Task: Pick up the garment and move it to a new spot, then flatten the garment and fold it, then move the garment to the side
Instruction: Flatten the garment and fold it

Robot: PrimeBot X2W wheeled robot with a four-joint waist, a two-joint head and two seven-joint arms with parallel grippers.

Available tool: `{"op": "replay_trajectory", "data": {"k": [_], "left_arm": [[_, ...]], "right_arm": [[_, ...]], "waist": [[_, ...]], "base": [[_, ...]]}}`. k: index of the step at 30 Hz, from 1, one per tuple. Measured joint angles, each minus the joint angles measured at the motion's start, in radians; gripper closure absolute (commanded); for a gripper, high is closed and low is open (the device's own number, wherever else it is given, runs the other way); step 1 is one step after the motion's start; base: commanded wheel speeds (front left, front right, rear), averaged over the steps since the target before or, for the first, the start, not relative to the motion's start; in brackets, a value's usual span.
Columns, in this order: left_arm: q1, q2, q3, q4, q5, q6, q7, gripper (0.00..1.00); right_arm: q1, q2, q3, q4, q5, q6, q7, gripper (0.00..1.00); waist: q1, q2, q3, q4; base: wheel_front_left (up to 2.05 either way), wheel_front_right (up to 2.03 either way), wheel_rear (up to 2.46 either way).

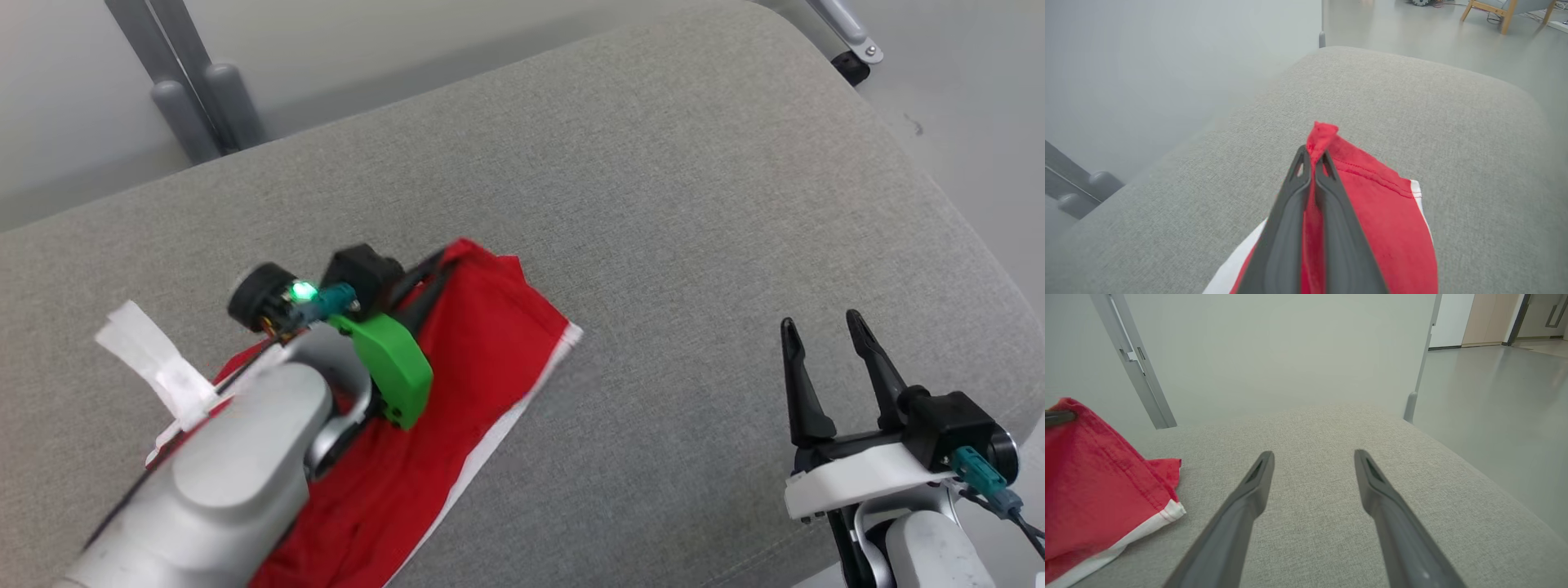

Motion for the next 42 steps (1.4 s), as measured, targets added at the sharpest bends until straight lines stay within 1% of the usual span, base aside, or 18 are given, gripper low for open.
{"op": "replay_trajectory", "data": {"k": [3, 6, 7, 8, 10, 13, 15, 17, 20, 21, 23, 26, 29, 31, 34, 37, 42], "left_arm": [[-0.072, 0.004, 0.028, 0.096, 0.012, 0.012, -0.023, 1.00], [-0.122, -0.014, 0.032, 0.209, 0.034, 0.021, -0.078, 1.00], [-0.131, -0.022, 0.029, 0.244, 0.042, 0.021, -0.091, 0.53], [-0.136, -0.036, 0.021, 0.286, 0.051, 0.019, -0.096, 0.00], [-0.135, -0.060, 0.005, 0.352, 0.056, 0.011, -0.110, 0.00], [-0.134, -0.092, 0.008, 0.398, 0.057, 0.011, -0.159, 0.00], [-0.120, -0.099, 0.032, 0.398, 0.056, 0.029, -0.178, 0.00], [-0.087, -0.095, 0.073, 0.367, 0.056, 0.070, -0.182, 0.00], [0.010, -0.069, 0.199, 0.180, 0.082, 0.154, -0.186, 0.00], [0.053, -0.057, 0.231, 0.125, 0.092, 0.170, -0.186, 0.00], [0.192, -0.041, 0.314, 0.008, 0.118, 0.215, -0.186, 0.00], [0.369, -0.044, 0.418, -0.145, 0.154, 0.248, -0.186, 0.00], [0.519, -0.076, 0.520, -0.256, 0.199, 0.267, -0.186, 0.00], [0.619, -0.107, 0.577, -0.281, 0.210, 0.267, -0.186, 0.00], [0.731, -0.147, 0.653, -0.308, 0.256, 0.236, -0.186, 0.00], [0.818, -0.190, 0.737, -0.336, 0.303, 0.184, -0.186, 0.00], [0.903, -0.235, 0.843, -0.370, 0.361, 0.118, -0.186, 0.00]], "right_arm": [[-0.021, 0.001, 0.026, 0.004, 0.008, 0.000, 0.000, 0.00], [-0.030, 0.001, 0.044, 0.010, 0.014, 0.000, 0.000, 0.00], [-0.031, 0.001, 0.046, 0.011, 0.014, 0.000, 0.000, 0.00], [-0.031, 0.000, 0.047, 0.013, 0.014, 0.000, 0.000, 0.00], [-0.031, 0.000, 0.046, 0.017, 0.014, 0.000, 0.000, 0.00], [-0.018, 0.001, 0.024, 0.016, 0.007, 0.000, 0.000, 0.00], [-0.002, 0.000, 0.004, 0.016, 0.003, 0.000, 0.000, 0.00], [0.008, 0.001, -0.008, 0.014, -0.005, 0.000, 0.000, 0.00], [0.021, 0.001, -0.029, 0.001, -0.023, 0.000, 0.000, 0.00], [0.023, 0.001, -0.031, -0.003, -0.030, 0.000, 0.000, 0.00], [0.028, 0.001, -0.039, -0.016, -0.048, 0.000, 0.000, 0.00], [0.038, -0.012, -0.051, -0.031, -0.057, 0.000, 0.000, 0.00], [0.049, -0.033, -0.060, -0.038, -0.060, 0.000, 0.000, 0.00], [0.063, -0.041, -0.070, -0.038, -0.060, 0.000, 0.000, 0.00], [0.089, -0.055, -0.084, -0.035, -0.063, 0.000, 0.000, 0.00], [0.103, -0.056, -0.089, -0.024, -0.064, 0.000, 0.000, 0.00], [0.125, -0.048, -0.086, 0.009, -0.065, 0.000, 0.000, 0.00]], "waist": [[0.0000, 0.0000, 0.012, -0.016], [0.0000, 0.0000, 0.022, -0.037], [0.0000, 0.0000, 0.024, -0.044], [0.0000, 0.0000, 0.027, -0.051], [0.0001, 0.0000, 0.030, -0.062], [0.0000, 0.0000, 0.025, -0.065], [0.0000, 0.0000, 0.022, -0.057], [0.0001, 0.0000, 0.017, -0.045], [0.0000, 0.0000, 0.005, -0.013], [0.0000, 0.0000, 0.001, -0.003], [0.0001, 0.0000, -0.012, 0.026], [0.0000, 0.0000, -0.036, 0.073], [0.0000, 0.0000, -0.059, 0.123], [0.0000, 0.0000, -0.075, 0.155], [0.0000, 0.0000, -0.101, 0.207], [0.0000, 0.0000, -0.128, 0.261], [0.0000, 0.0000, -0.165, 0.319]], "base": [[0.00, 0.00, 0.00], [0.00, 0.00, 0.00], [0.00, 0.00, 0.00], [0.00, 0.00, 0.00], [0.00, 0.00, 0.00], [0.00, 0.00, 0.00], [0.00, 0.00, 0.00], [0.00, 0.00, 0.00], [0.00, 0.00, 0.00], [0.00, 0.00, 0.00], [0.00, 0.00, 0.00], [0.00, 0.00, 0.00], [0.00, 0.00, 0.00], [0.00, 0.00, 0.00], [0.00, 0.00, 0.00], [0.00, 0.00, 0.00], [0.00, 0.00, 0.00]]}}
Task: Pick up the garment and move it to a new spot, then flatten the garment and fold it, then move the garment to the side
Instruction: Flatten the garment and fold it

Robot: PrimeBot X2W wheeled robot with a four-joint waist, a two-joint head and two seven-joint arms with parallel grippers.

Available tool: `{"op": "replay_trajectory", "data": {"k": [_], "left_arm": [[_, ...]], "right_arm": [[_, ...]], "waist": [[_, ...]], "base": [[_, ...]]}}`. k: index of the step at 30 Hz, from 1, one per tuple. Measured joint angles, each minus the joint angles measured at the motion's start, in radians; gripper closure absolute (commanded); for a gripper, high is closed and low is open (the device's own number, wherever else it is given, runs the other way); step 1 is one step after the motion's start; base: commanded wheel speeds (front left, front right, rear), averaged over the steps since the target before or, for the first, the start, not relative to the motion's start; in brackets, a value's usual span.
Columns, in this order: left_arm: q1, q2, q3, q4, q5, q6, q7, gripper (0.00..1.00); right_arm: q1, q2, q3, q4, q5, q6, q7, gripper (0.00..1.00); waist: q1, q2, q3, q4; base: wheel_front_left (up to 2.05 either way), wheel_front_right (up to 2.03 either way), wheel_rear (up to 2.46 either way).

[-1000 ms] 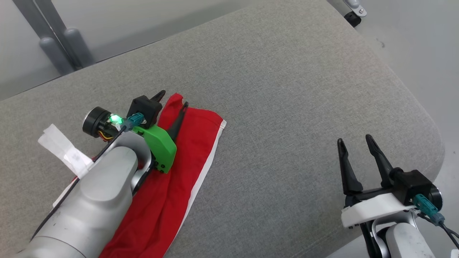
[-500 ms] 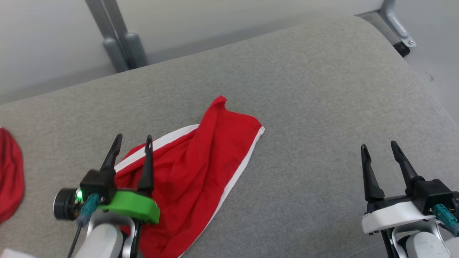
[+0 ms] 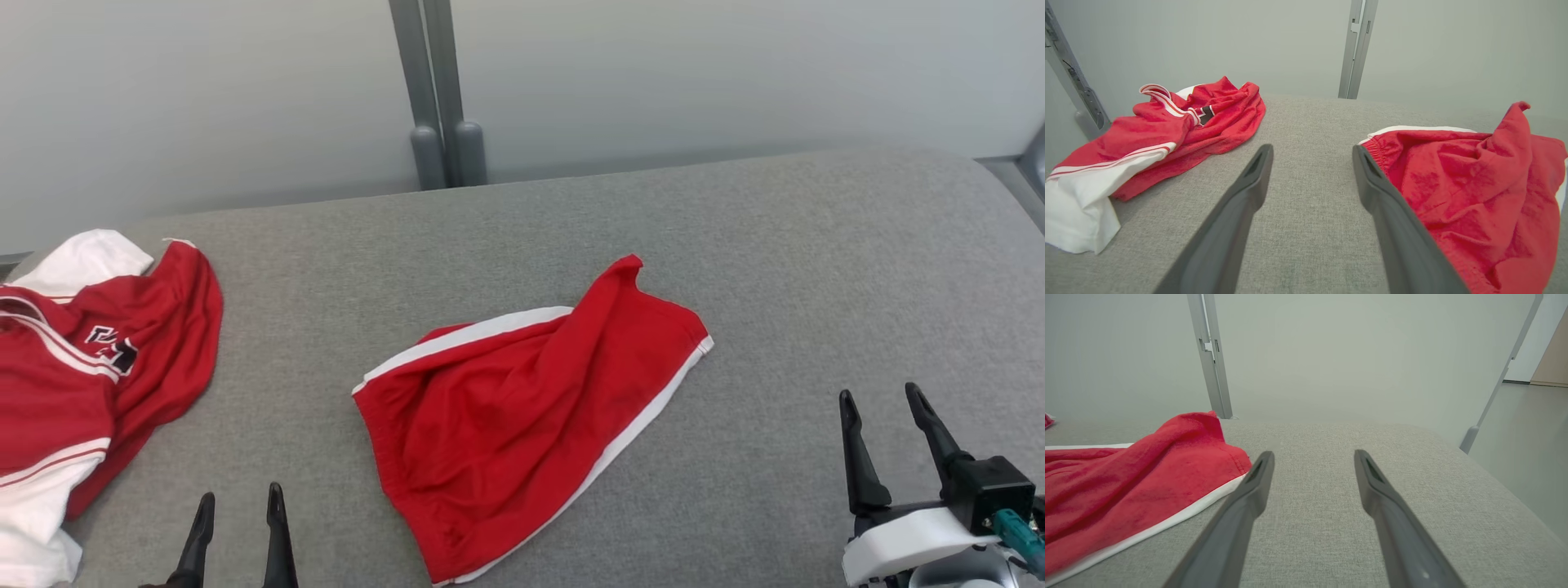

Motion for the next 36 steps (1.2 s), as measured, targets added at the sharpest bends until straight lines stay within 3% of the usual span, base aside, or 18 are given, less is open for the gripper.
{"op": "replay_trajectory", "data": {"k": [8, 18, 21, 25, 32, 36], "left_arm": [[0.027, -0.046, 0.084, -0.023, 0.066, -0.083, 0.000, 0.00], [0.021, -0.055, 0.110, -0.018, 0.087, -0.124, 0.000, 0.00], [0.021, -0.055, 0.099, -0.006, 0.083, -0.128, 0.000, 0.00], [0.019, -0.055, 0.024, 0.072, 0.065, -0.137, 0.012, 0.00], [-0.014, -0.050, -0.147, 0.019, -0.052, -0.155, 0.370, 0.00], [-0.033, -0.034, -0.221, -0.016, -0.102, -0.158, 0.502, 0.00]], "right_arm": [[0.009, 0.013, 0.017, 0.042, 0.000, 0.000, 0.000, 0.00], [0.008, 0.023, 0.026, 0.054, 0.002, 0.000, 0.000, 0.00], [0.005, 0.027, 0.024, 0.066, 0.028, 0.000, 0.000, 0.00], [-0.067, -0.009, 0.102, 0.156, 0.045, 0.000, 0.000, 0.00], [-0.339, -0.147, 0.244, 0.362, 0.017, 0.000, 0.237, 0.00], [-0.447, -0.192, 0.374, 0.445, 0.023, 0.000, 0.321, 0.00]], "waist": [[0.0000, 0.0000, -0.041, 0.059], [0.0000, 0.0000, -0.044, 0.046], [0.0000, 0.0000, -0.039, 0.043], [0.0000, 0.0000, -0.025, 0.043], [0.0000, 0.0000, 0.026, 0.058], [0.0000, 0.0000, 0.056, 0.082]], "base": [[0.00, 0.00, 0.00], [0.00, 0.00, 0.00], [0.00, 0.00, 0.00], [0.00, 0.00, 0.00], [0.00, 0.00, 0.00], [0.00, 0.00, 0.00]]}}
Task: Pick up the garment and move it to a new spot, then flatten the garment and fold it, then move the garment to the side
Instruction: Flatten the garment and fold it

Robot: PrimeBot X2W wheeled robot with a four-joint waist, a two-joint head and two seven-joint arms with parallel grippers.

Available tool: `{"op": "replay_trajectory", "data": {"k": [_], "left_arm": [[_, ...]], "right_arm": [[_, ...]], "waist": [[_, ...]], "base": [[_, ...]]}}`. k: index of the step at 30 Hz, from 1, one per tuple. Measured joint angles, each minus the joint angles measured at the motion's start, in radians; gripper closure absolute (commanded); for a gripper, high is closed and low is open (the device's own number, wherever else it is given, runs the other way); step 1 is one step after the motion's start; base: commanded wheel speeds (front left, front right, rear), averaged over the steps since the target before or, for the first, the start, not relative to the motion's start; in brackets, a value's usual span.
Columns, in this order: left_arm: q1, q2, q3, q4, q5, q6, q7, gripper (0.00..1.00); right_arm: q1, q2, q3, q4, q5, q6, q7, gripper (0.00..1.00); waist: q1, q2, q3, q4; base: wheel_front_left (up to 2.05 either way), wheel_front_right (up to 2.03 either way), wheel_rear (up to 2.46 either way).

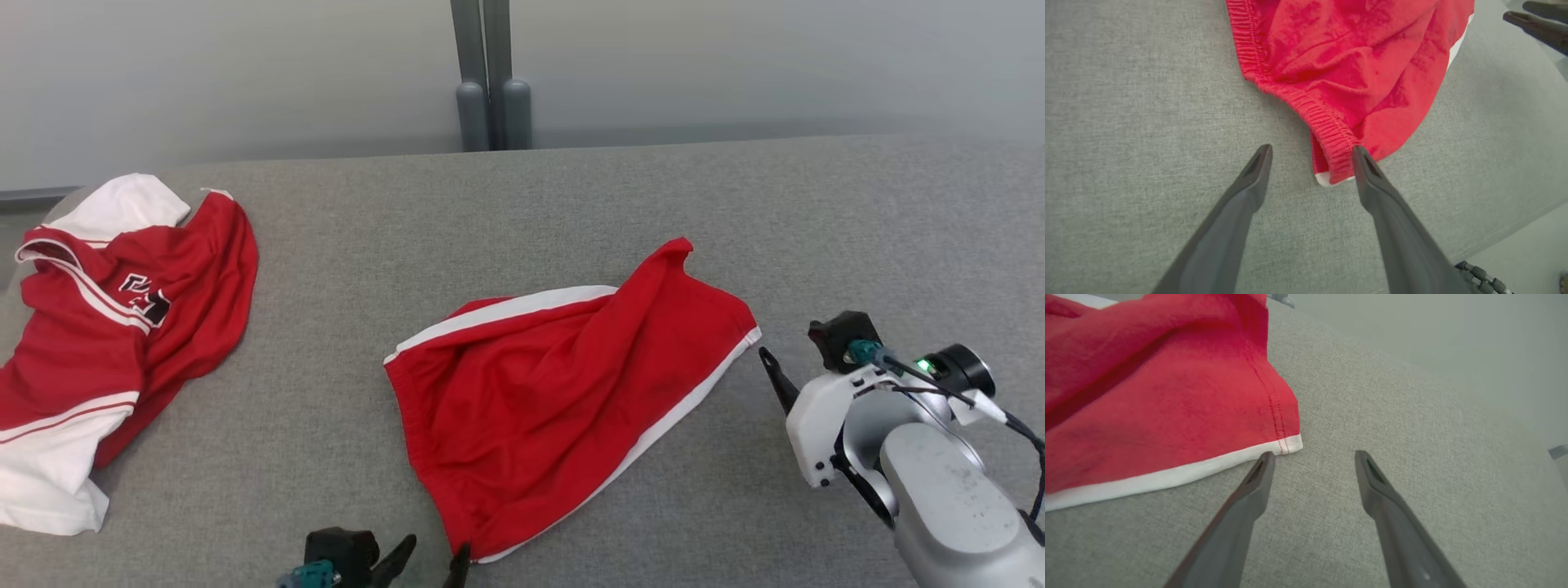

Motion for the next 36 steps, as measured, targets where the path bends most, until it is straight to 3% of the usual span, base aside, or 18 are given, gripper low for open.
{"op": "replay_trajectory", "data": {"k": [5, 19, 20, 21, 22, 26, 27, 28, 33, 34, 35, 36], "left_arm": [[-0.016, 0.012, -0.059, -0.028, -0.060, -0.001, 0.068, 0.00], [-0.066, 0.038, -0.128, 0.038, -0.094, -0.001, 0.057, 0.00], [-0.071, 0.040, -0.139, 0.040, -0.099, -0.001, 0.054, 0.00], [-0.075, 0.042, -0.147, 0.040, -0.110, -0.001, 0.052, 0.00], [-0.080, 0.042, -0.152, 0.040, -0.120, -0.001, 0.048, 0.00], [-0.098, 0.050, -0.160, 0.056, -0.125, -0.001, 0.031, 0.00], [-0.105, 0.050, -0.162, 0.062, -0.127, -0.001, 0.027, 0.00], [-0.110, 0.049, -0.164, 0.067, -0.127, -0.001, 0.023, 0.00], [-0.137, 0.050, -0.175, 0.103, -0.136, -0.001, 0.007, 0.00], [-0.141, 0.051, -0.180, 0.108, -0.140, -0.001, 0.007, 0.14], [-0.144, 0.052, -0.183, 0.112, -0.143, -0.001, 0.006, 0.47], [-0.147, 0.053, -0.185, 0.117, -0.146, -0.001, 0.006, 0.64]], "right_arm": [[-0.087, -0.044, 0.119, 0.088, 0.045, 0.000, 0.026, 0.00], [-0.187, -0.088, 0.300, 0.189, 0.163, 0.000, -0.017, 0.00], [-0.192, -0.091, 0.311, 0.192, 0.174, 0.000, -0.017, 0.08], [-0.196, -0.093, 0.320, 0.194, 0.179, 0.000, -0.017, 0.24], [-0.200, -0.095, 0.328, 0.196, 0.185, 0.000, -0.018, 0.34], [-0.209, -0.103, 0.358, 0.202, 0.217, 0.000, -0.025, 0.35], [-0.214, -0.105, 0.368, 0.204, 0.228, 0.000, -0.024, 0.47], [-0.216, -0.106, 0.376, 0.205, 0.235, 0.000, -0.024, 0.51], [-0.232, -0.113, 0.407, 0.211, 0.267, 0.000, -0.025, 0.56], [-0.235, -0.113, 0.413, 0.214, 0.275, 0.000, -0.025, 0.59], [-0.238, -0.113, 0.419, 0.215, 0.280, 0.000, -0.025, 0.67], [-0.240, -0.112, 0.426, 0.216, 0.288, 0.000, -0.025, 0.82]], "waist": [[0.0000, 0.0000, 0.039, 0.031], [0.0000, 0.0000, 0.088, 0.071], [0.0001, 0.0000, 0.090, 0.071], [0.0001, 0.0000, 0.091, 0.070], [0.0000, 0.0000, 0.093, 0.069], [0.0001, 0.0000, 0.101, 0.066], [0.0000, 0.0000, 0.103, 0.065], [0.0000, 0.0000, 0.104, 0.065], [0.0000, 0.0000, 0.115, 0.062], [0.0000, 0.0000, 0.117, 0.061], [0.0000, -0.0001, 0.118, 0.061], [0.0000, 0.0000, 0.120, 0.060]], "base": [[0.00, 0.00, 0.00], [0.00, 0.00, 0.00], [0.00, 0.00, 0.00], [0.00, 0.00, 0.00], [0.00, 0.00, 0.00], [0.00, 0.00, 0.00], [0.00, 0.00, 0.00], [0.00, 0.00, 0.00], [0.00, 0.00, 0.00], [0.00, 0.00, 0.00], [0.00, 0.00, 0.00], [0.00, 0.00, 0.00]]}}
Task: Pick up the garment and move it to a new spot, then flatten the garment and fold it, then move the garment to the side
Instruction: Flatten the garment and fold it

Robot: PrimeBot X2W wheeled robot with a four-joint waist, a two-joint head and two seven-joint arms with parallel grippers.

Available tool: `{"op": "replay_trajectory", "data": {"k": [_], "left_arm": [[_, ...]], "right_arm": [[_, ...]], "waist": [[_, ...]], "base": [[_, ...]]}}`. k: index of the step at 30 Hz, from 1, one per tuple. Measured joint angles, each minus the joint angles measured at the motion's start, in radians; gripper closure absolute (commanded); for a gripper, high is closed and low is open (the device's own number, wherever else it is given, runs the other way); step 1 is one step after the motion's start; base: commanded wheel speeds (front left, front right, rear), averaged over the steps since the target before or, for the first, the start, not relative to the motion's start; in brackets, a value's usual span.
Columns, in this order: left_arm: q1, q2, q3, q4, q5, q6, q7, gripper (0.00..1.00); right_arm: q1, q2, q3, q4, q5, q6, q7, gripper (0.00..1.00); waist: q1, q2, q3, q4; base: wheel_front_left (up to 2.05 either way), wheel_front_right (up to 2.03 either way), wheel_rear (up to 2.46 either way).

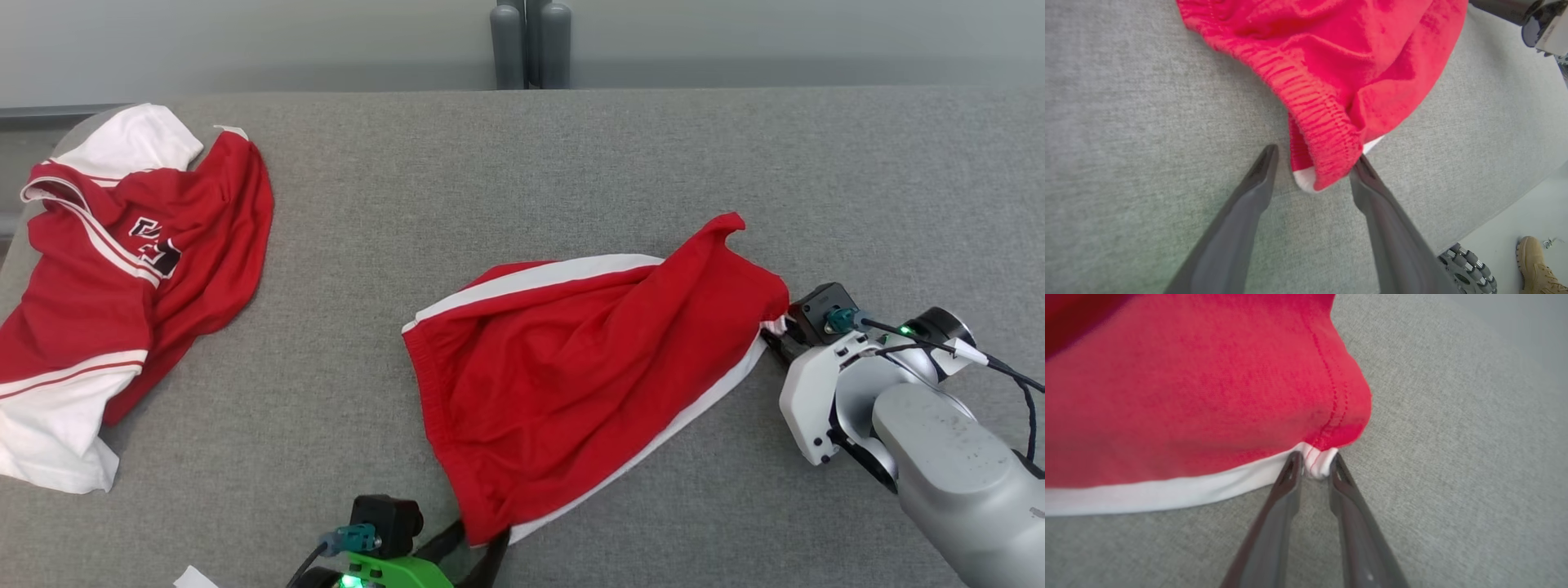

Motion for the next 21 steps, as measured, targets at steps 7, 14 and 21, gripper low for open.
{"op": "replay_trajectory", "data": {"k": [7, 14, 21], "left_arm": [[-0.010, 0.023, -0.028, 0.011, -0.077, 0.000, -0.020, 1.00], [0.055, 0.100, 0.037, -0.256, -0.228, 0.000, -0.056, 1.00], [0.055, 0.165, 0.135, -0.639, -0.311, 0.016, -0.007, 1.00]], "right_arm": [[-0.001, -0.013, 0.028, -0.016, 0.090, 0.001, 0.024, 1.00], [0.114, -0.158, -0.070, -0.386, 0.308, 0.000, 0.125, 1.00], [0.343, -0.318, -0.418, -0.936, 0.580, 0.000, 0.273, 1.00]], "waist": [[0.0000, 0.0000, -0.009, -0.013], [0.0000, 0.0000, -0.034, -0.057], [0.0000, 0.0000, -0.035, -0.116]], "base": [[0.00, 0.00, 0.00], [0.00, 0.00, 0.00], [0.00, 0.00, 0.00]]}}
